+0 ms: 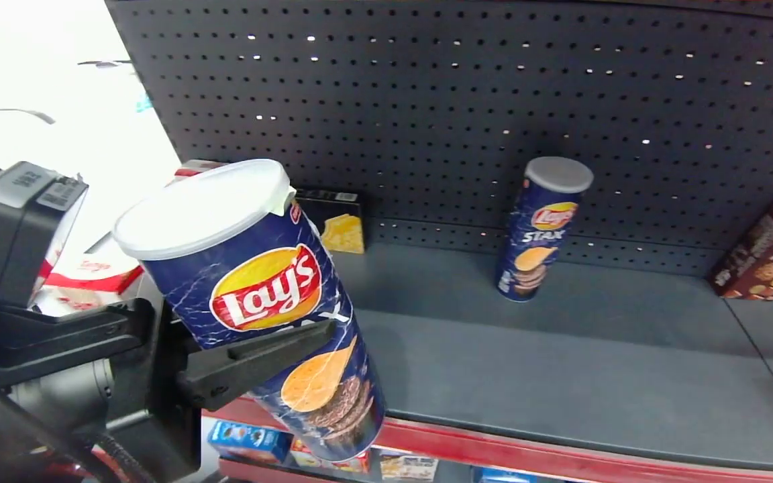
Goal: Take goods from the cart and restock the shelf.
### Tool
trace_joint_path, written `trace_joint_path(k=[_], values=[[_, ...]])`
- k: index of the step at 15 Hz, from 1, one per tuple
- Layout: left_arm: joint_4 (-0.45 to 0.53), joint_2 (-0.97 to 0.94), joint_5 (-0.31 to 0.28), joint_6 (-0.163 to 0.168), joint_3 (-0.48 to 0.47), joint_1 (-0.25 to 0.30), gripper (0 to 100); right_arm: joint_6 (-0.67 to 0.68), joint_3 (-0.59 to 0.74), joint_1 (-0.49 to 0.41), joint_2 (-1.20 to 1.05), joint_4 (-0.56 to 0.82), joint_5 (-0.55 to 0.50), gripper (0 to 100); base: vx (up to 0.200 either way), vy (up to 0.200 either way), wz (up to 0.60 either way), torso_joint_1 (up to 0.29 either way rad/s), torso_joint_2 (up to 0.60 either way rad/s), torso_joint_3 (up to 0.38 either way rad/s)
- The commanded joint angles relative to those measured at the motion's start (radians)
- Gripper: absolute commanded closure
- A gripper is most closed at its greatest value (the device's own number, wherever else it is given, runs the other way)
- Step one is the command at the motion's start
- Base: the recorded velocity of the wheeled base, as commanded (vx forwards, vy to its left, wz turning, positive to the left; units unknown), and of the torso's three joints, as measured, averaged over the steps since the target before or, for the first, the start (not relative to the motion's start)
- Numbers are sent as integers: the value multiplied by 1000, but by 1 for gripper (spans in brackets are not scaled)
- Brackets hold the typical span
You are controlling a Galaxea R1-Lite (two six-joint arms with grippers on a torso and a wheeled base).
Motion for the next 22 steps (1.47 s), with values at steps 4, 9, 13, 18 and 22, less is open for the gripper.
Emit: trace_joint_path(k=[4, 9, 13, 18, 22], values=[[0, 1, 2, 0, -1, 1, 100, 0, 0, 2, 0, 1, 0, 0, 0, 0, -150, 1, 1, 1], [0, 0, 2, 0, 2, 10, 100, 2, 0, 0, 0, 1, 0, 0, 0, 0, 0, 0, 0, 0], [2, 0, 0, -5, 16, 15, 100, 2, 0, 2, 0, 1, 0, 0, 0, 0, 0, 0, 0, 0], [-11, 5, -1, -5, 55, 53, 100, 2, 0, 2, 0, 1, 0, 0, 0, 0, -240, 1, 0, 1], [-60, 6, -67, -6, 102, 96, 100, 2, 0, 0, 0, -1, 0, 0, 0, 0, 0, 0, 0, 0]])
